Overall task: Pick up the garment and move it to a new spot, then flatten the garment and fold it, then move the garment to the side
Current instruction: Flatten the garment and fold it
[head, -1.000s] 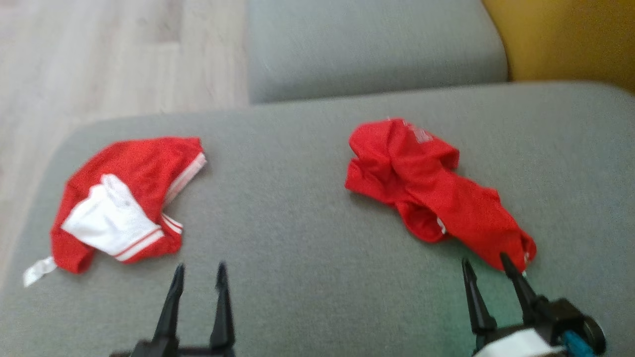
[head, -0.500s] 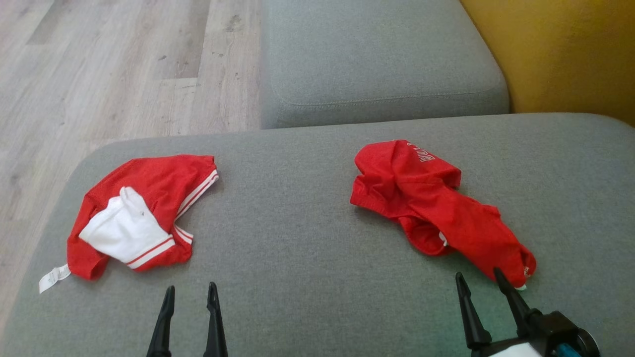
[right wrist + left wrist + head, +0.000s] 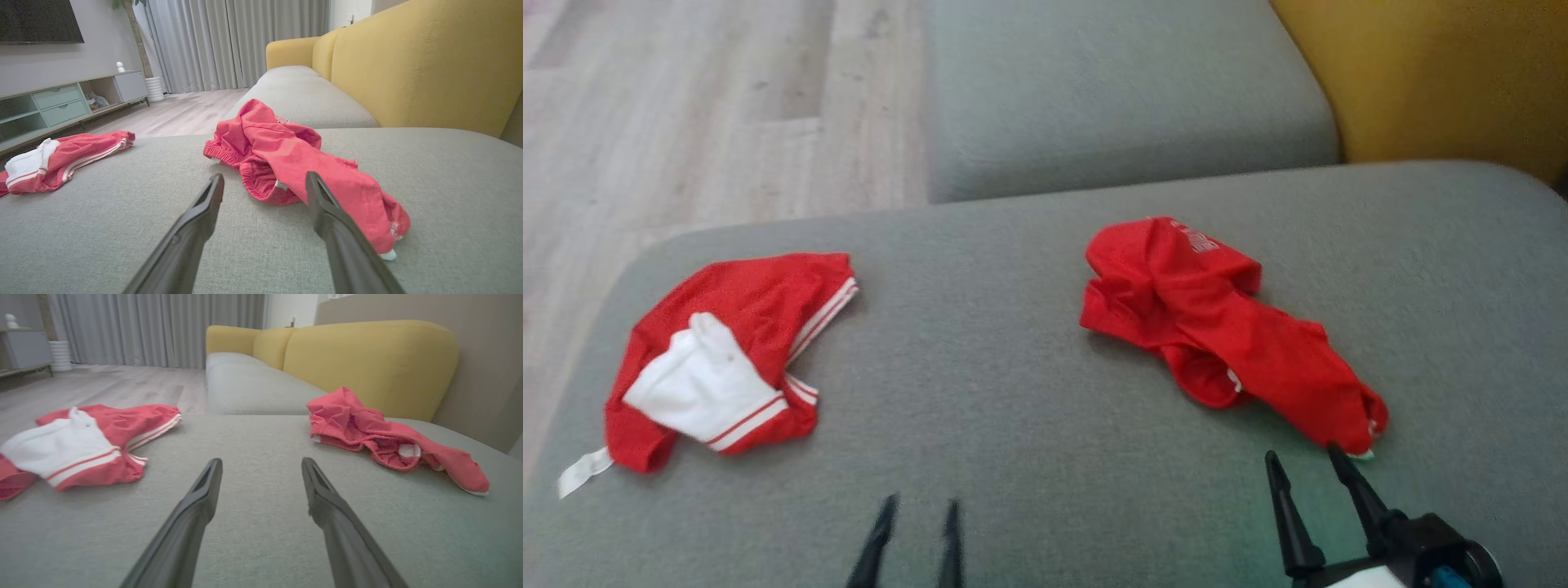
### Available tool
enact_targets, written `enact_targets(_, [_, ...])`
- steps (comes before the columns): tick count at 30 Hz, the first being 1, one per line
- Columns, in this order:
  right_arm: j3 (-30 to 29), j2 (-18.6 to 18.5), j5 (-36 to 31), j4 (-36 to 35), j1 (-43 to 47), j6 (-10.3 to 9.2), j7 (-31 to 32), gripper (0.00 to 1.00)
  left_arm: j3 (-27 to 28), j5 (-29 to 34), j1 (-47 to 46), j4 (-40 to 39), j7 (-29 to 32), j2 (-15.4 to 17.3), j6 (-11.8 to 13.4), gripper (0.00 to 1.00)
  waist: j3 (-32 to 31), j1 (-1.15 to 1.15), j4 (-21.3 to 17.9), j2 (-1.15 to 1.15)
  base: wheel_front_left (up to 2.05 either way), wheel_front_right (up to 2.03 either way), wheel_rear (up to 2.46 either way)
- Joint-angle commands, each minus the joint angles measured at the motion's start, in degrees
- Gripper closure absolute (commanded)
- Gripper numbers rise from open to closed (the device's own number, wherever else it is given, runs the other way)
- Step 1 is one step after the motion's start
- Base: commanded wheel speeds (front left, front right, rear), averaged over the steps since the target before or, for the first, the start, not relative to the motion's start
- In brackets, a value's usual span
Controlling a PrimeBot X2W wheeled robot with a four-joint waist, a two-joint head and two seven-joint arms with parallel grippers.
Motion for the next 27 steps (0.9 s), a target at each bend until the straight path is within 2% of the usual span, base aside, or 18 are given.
enact_targets(1, [1.7,-0.3,-0.4,-1.9,-2.0,0.22,-0.2,0.0,-0.4,-0.6,-6.6,-0.3,-0.5,-0.5,-0.7,0.0,1.7,0.0,-2.0,0.0,0.0,0.0,0.0])
enact_targets(9, [2.2,-0.3,-0.4,-3.3,-4.9,0.22,-0.2,0.0,-11.8,-1.1,-21.1,11.6,-0.5,-0.5,-3.2,0.0,8.5,0.0,-9.5,0.0,0.0,0.0,0.0])
enact_targets(17, [3.0,-0.3,1.9,-6.3,-9.8,0.22,-0.2,0.0,-20.2,-3.0,-36.9,21.3,-0.5,-0.5,-4.5,0.0,18.6,0.0,-17.3,0.0,0.0,0.0,0.0])
enact_targets(23, [4.6,-0.3,3.6,-7.2,-11.8,0.22,-0.2,0.0,-26.6,-6.0,-44.5,28.0,-0.5,-0.5,-6.1,0.0,22.5,0.0,-21.4,0.0,0.0,0.0,0.0])
enact_targets(27, [5.2,-0.3,4.3,-7.4,-12.5,0.22,-0.2,0.0,-29.3,-8.0,-47.1,30.3,-0.5,-0.5,-6.1,0.0,23.7,0.0,-22.8,0.0,0.0,0.0,0.0])
